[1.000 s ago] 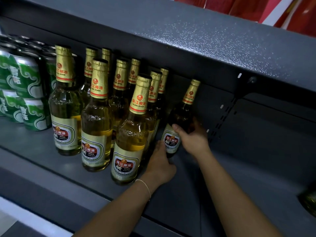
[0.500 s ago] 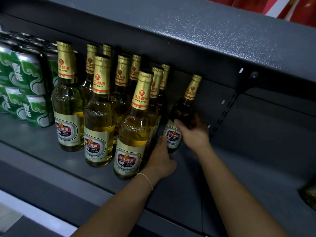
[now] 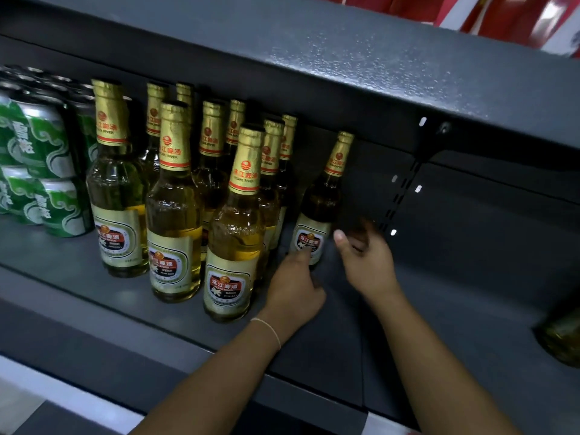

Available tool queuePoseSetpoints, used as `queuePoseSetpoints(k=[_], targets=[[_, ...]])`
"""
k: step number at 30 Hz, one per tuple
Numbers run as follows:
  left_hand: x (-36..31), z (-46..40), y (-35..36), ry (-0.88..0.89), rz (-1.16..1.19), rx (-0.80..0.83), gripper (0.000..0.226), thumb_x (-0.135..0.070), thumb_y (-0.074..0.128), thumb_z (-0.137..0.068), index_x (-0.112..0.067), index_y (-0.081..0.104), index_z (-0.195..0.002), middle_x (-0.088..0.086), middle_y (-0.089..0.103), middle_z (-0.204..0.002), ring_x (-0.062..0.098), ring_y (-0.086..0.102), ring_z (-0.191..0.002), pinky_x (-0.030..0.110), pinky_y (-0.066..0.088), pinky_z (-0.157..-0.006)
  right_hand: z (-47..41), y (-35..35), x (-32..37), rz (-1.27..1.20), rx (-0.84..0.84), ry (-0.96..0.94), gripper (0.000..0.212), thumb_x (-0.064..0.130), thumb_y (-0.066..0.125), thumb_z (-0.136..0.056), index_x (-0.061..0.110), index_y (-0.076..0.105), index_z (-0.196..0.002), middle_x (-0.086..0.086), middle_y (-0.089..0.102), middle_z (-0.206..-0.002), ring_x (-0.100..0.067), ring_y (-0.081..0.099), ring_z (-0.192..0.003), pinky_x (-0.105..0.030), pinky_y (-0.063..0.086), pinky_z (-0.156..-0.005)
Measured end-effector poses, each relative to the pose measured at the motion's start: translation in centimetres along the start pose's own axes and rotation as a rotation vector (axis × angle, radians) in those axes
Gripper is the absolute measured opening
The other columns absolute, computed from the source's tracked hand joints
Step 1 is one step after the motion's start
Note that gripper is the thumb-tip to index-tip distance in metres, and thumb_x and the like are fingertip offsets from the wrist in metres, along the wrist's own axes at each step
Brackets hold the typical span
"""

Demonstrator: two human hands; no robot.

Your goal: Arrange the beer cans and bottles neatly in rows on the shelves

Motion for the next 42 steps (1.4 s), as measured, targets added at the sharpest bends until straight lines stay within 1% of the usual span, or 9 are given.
queuePoseSetpoints(k=[4, 7, 11, 13, 23, 26, 28, 35, 42], targets=[[-2.7, -0.9, -0.2, 0.104, 0.105, -0.052, 0.054, -0.003, 0.055, -0.080, -0.008, 0.049, -0.134, 0.010, 0.058, -0.126, 0.026, 0.055, -0.117, 0.033, 0.045, -0.102, 1.6, -5.9, 0.2, 0.017, -0.137, -0.036, 0.038, 0.016, 0.060, -0.096, -0.002, 0.055, -0.129, -0.010, 0.069, -0.105, 0.007, 0.063, -0.079, -0.003, 0.046, -0.070], [-6.0, -1.3, 1.4, 0.151, 0.181, -0.040, 0.055, 0.001, 0.053, -0.083, -0.007, 0.047, -0.137, 0.011, 0.058, -0.123, 0.025, 0.058, -0.110, 0.036, 0.047, -0.099, 2.9, -10.9, 0.1, 0.048, -0.237, -0.059, 0.034, 0.010, 0.059, -0.096, -0.005, 0.056, -0.127, -0.011, 0.068, -0.108, -0.004, 0.063, -0.086, 0.001, 0.042, -0.072], [-12.0, -0.6, 5.2, 0.271, 0.235, 0.001, 0.046, -0.002, 0.048, -0.088, -0.006, 0.050, -0.133, 0.011, 0.059, -0.120, 0.020, 0.060, -0.106, 0.028, 0.047, -0.097, 4.9, -17.8, -0.8, 0.092, -0.341, -0.054, 0.032, 0.001, 0.058, -0.094, -0.008, 0.056, -0.125, 0.005, 0.064, -0.093, 0.015, 0.060, -0.075, 0.003, 0.040, -0.071], [-14.9, 0.1, 7.3, 0.328, 0.266, 0.029, 0.045, -0.007, 0.047, -0.088, -0.006, 0.052, -0.132, 0.011, 0.061, -0.117, 0.021, 0.061, -0.104, 0.029, 0.048, -0.096, 6.0, -21.2, -1.4, 0.105, -0.398, -0.039, 0.032, 0.001, 0.058, -0.094, -0.006, 0.056, -0.125, 0.002, 0.066, -0.097, 0.022, 0.058, -0.075, 0.002, 0.040, -0.071], [-26.5, 3.0, 18.0, 0.480, 0.308, 0.213, 0.042, -0.012, 0.049, -0.095, -0.009, 0.049, -0.137, 0.011, 0.058, -0.125, 0.022, 0.057, -0.112, 0.041, 0.048, -0.099, 12.4, -37.8, -5.1, 0.258, -0.768, 0.019, 0.026, 0.018, 0.065, -0.092, 0.006, 0.061, -0.115, -0.009, 0.068, -0.103, -0.016, 0.064, -0.089, -0.008, 0.046, -0.074], [-29.2, 4.1, 20.9, 0.519, 0.300, 0.282, 0.045, -0.017, 0.048, -0.097, -0.014, 0.044, -0.142, 0.009, 0.053, -0.134, 0.020, 0.052, -0.121, 0.041, 0.045, -0.104, 13.5, -42.2, -7.2, 0.373, -0.833, 0.054, 0.047, 0.041, 0.062, -0.084, 0.012, 0.057, -0.121, -0.008, 0.065, -0.111, -0.025, 0.063, -0.103, -0.039, 0.052, -0.092], [-30.5, 4.8, 22.5, 0.522, 0.300, 0.328, 0.047, -0.018, 0.047, -0.098, -0.017, 0.041, -0.144, 0.006, 0.049, -0.139, 0.018, 0.048, -0.126, 0.039, 0.042, -0.108, 13.8, -44.2, -8.8, 0.391, -0.841, 0.103, 0.061, 0.050, 0.059, -0.079, 0.013, 0.053, -0.127, -0.009, 0.063, -0.117, -0.026, 0.060, -0.111, -0.047, 0.050, -0.096], [-32.4, 6.5, 26.5, 0.542, 0.274, 0.426, 0.049, -0.012, 0.046, -0.097, -0.019, 0.038, -0.145, 0.005, 0.044, -0.146, 0.016, 0.042, -0.134, 0.038, 0.038, -0.111, 12.7, -46.1, -13.4, 0.361, -0.740, 0.283, 0.080, 0.046, 0.078, -0.073, 0.016, 0.042, -0.138, -0.009, 0.056, -0.129, -0.025, 0.056, -0.119, -0.046, 0.050, -0.101], [-31.4, 7.1, 28.0, 0.511, 0.175, 0.492, 0.053, -0.009, 0.043, -0.097, -0.021, 0.034, -0.147, 0.001, 0.039, -0.150, 0.011, 0.039, -0.136, 0.030, 0.037, -0.112, 11.2, -46.1, -15.8, 0.315, -0.759, 0.302, 0.091, 0.042, 0.086, -0.070, 0.014, 0.038, -0.141, -0.012, 0.045, -0.135, -0.026, 0.047, -0.124, -0.028, 0.038, -0.091]])
Point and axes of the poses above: each hand's wrist, its own z-axis away from the middle knuckle, its own y-axis out of the palm, x = y × z, the point moved 7 cm from there along -z, towards the middle knuckle
